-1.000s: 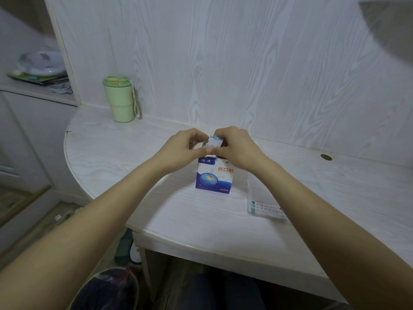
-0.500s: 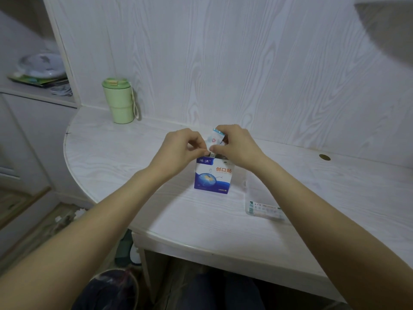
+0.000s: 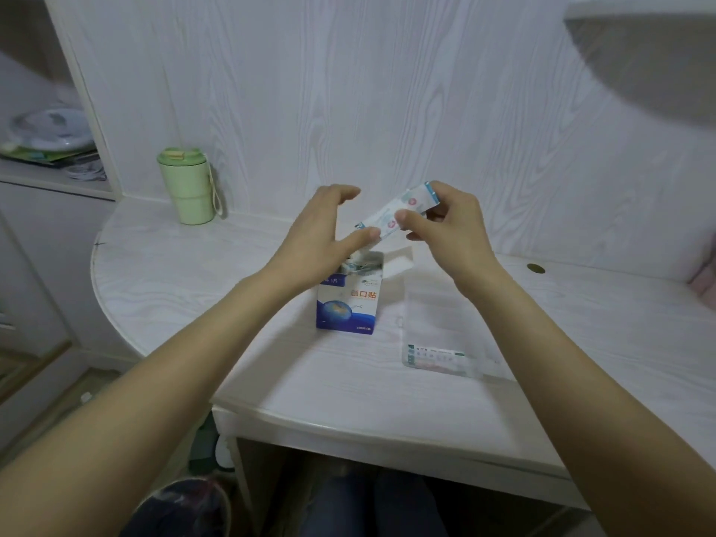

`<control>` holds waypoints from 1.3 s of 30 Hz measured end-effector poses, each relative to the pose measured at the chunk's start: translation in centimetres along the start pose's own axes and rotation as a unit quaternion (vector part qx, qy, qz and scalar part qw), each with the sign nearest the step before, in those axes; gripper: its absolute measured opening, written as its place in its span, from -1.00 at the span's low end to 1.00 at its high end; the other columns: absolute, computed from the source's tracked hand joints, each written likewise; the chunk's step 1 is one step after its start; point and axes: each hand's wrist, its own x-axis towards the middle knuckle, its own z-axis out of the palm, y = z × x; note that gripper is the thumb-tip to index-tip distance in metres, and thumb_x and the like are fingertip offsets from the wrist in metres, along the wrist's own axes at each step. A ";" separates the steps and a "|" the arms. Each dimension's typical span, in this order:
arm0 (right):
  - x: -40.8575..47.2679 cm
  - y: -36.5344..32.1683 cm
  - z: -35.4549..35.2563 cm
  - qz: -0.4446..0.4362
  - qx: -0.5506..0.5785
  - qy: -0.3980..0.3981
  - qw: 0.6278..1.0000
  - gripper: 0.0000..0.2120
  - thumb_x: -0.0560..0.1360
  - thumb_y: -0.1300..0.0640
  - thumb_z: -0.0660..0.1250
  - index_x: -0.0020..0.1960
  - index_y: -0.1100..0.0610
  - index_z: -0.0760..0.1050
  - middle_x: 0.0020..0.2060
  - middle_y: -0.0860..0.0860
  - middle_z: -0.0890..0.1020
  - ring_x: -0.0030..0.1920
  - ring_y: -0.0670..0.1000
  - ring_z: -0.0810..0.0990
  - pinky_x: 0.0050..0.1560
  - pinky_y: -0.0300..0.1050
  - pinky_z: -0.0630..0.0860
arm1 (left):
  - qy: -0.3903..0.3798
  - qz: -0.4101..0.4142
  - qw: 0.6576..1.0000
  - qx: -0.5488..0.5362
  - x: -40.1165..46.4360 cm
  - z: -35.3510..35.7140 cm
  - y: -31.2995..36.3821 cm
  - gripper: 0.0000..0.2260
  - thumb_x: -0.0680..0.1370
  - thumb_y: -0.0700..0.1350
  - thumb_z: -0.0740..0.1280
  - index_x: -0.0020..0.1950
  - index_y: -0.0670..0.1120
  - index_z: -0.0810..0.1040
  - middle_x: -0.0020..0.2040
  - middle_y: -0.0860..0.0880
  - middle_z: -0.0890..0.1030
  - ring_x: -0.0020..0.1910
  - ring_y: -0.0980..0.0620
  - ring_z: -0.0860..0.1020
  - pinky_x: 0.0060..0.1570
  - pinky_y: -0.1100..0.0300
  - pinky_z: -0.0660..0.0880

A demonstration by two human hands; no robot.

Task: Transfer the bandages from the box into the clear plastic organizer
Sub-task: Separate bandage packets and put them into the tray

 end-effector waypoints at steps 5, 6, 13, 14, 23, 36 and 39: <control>-1.4 0.0 -3.4 0.061 0.158 -0.030 0.985 -0.87 0.48 0.32 0.36 -0.01 0.15 0.53 -0.17 0.08 0.66 -0.22 -0.06 0.65 -0.19 -0.26 0.55 | -0.177 -0.041 0.976 -0.120 1.3 0.5 3.7 -0.66 0.59 -0.01 0.24 0.34 -0.05 0.40 0.19 0.00 0.56 0.06 0.18 0.56 -0.10 0.51 0.45; -1.8 0.3 -4.1 0.072 0.172 -0.029 0.982 -0.83 0.48 0.33 0.36 0.03 0.14 0.52 -0.15 0.11 0.65 -0.23 -0.03 0.65 -0.19 -0.25 0.55 | -0.201 -0.058 0.964 -0.167 1.2 1.1 4.3 -0.73 0.61 -0.06 0.21 0.28 -0.09 0.45 0.12 -0.04 0.60 -0.02 0.15 0.61 -0.12 0.46 0.48; -5.3 3.5 -8.0 0.115 0.058 0.000 0.992 -0.84 0.47 0.31 0.38 0.01 0.15 0.49 -0.09 0.14 0.62 -0.23 0.01 0.66 -0.22 -0.21 0.61 | -0.309 -0.119 0.930 -0.156 0.3 6.1 7.5 -0.79 0.65 -0.17 0.13 0.14 -0.20 0.51 -0.09 -0.06 0.65 -0.41 0.24 0.52 -0.36 0.41 0.46; -5.8 3.9 -8.5 0.107 0.037 0.010 0.994 -0.87 0.47 0.29 0.38 -0.01 0.15 0.51 -0.12 0.08 0.62 -0.22 -0.02 0.66 -0.25 -0.24 0.60 | -0.312 -0.122 0.929 -0.156 0.1 6.9 7.7 -0.79 0.64 -0.17 0.13 0.16 -0.20 0.51 -0.09 -0.05 0.65 -0.41 0.24 0.51 -0.36 0.40 0.45; -9.4 7.1 -12.3 0.157 -0.013 0.026 0.987 -0.84 0.41 0.24 0.47 -0.02 0.13 0.58 -0.34 0.06 0.58 -0.39 -0.08 0.57 -0.31 -0.27 0.54 | -0.312 -0.176 0.896 -0.264 -3.1 11.5 7.9 -0.85 0.61 -0.19 0.22 0.14 -0.09 0.52 -0.09 -0.02 0.66 -0.34 0.11 0.44 -0.34 0.29 0.33; -10.0 10.2 -13.7 0.183 -0.291 -0.035 0.939 -0.91 0.48 0.19 0.31 -0.14 0.09 0.58 -0.12 0.01 0.62 -0.08 0.00 0.55 -0.16 -0.16 0.48 | -0.137 -0.177 0.934 -0.279 -4.8 12.4 5.8 -0.85 0.63 -0.17 0.16 0.16 -0.13 0.46 -0.06 -0.06 0.62 -0.37 0.10 0.37 -0.46 0.38 0.30; -9.8 10.1 -13.1 0.193 -0.352 -0.064 0.914 -0.87 0.46 0.24 0.28 -0.14 0.17 0.62 -0.18 0.00 0.62 -0.05 0.08 0.60 0.02 0.03 0.54 | -0.100 -0.169 0.937 -0.288 -4.6 12.7 5.7 -0.86 0.63 -0.18 0.16 0.14 -0.12 0.45 -0.08 -0.07 0.62 -0.42 0.13 0.38 -0.46 0.38 0.30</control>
